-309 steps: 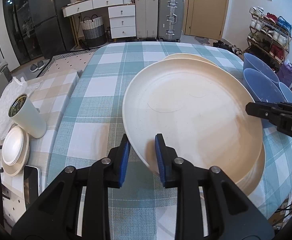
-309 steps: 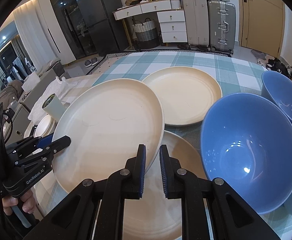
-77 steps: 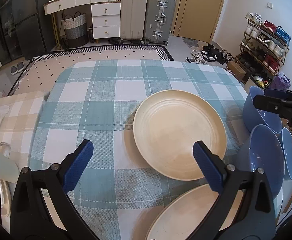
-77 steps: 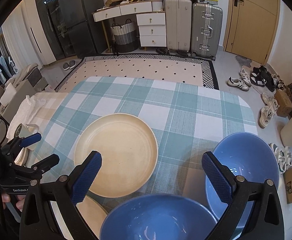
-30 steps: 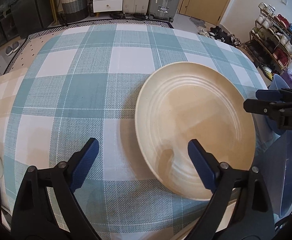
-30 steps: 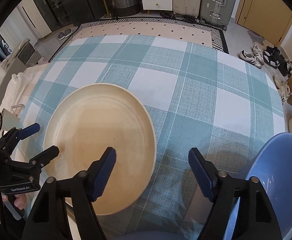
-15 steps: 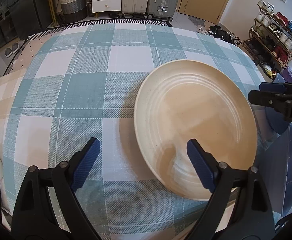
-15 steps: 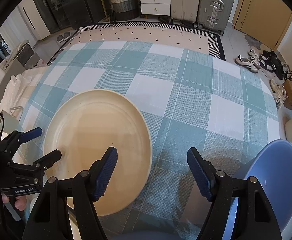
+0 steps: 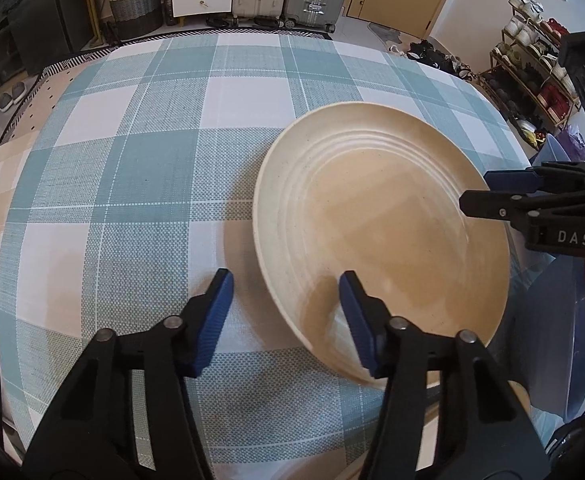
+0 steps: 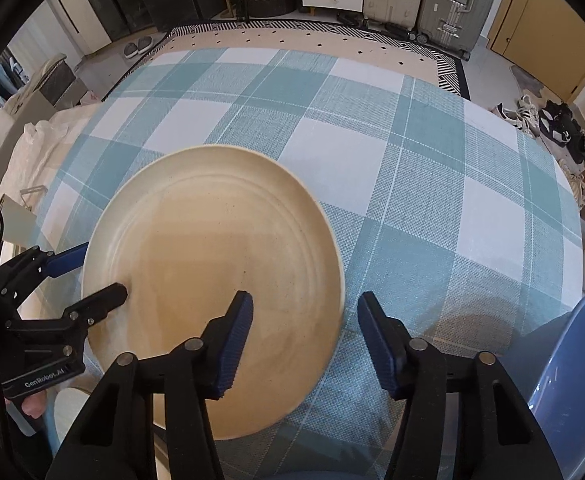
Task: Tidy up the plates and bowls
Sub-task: 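Close both tools on the rim of the cream plate, then lift the cream plate and carry it toward the blue bowls with both tools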
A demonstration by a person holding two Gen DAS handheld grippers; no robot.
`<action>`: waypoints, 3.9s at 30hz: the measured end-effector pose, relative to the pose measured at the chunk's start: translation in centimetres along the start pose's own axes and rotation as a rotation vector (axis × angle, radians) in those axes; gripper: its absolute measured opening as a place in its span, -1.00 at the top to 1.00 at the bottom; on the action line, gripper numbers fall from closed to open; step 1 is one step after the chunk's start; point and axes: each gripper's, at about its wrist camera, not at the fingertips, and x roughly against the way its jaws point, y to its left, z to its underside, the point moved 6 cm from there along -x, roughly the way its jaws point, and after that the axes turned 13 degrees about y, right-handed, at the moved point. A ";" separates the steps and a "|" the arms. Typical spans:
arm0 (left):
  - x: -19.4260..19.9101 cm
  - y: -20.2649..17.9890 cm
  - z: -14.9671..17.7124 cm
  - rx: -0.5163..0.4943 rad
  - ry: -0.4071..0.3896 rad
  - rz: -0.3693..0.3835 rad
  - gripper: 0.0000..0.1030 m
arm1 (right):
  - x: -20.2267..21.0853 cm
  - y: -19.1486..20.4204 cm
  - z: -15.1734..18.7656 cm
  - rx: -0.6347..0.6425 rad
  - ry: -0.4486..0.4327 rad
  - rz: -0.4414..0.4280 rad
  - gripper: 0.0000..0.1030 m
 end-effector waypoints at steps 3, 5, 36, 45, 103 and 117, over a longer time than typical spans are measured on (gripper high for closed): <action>0.0 -0.3 0.1 -0.016 0.004 0.000 0.31 | -0.4 0.1 0.2 0.006 0.012 0.012 0.17; 0.0 -0.5 0.2 -0.027 0.004 -0.003 0.45 | -0.5 -0.1 0.3 0.008 0.015 0.029 0.28; 4.3 -0.5 1.2 -0.016 -0.078 -0.025 0.65 | 3.7 -0.1 1.4 0.006 -0.104 0.072 0.78; 7.2 -1.0 2.5 -0.011 -0.122 -0.029 0.65 | 6.0 0.8 2.4 0.004 -0.150 0.073 0.78; 22.2 -3.5 16.8 -0.021 -0.318 -0.085 0.65 | 14.8 8.6 13.7 0.058 -0.333 0.104 0.78; 23.0 -4.2 19.5 -0.042 -0.330 -0.090 0.64 | 15.2 9.7 17.0 0.063 -0.358 0.114 0.78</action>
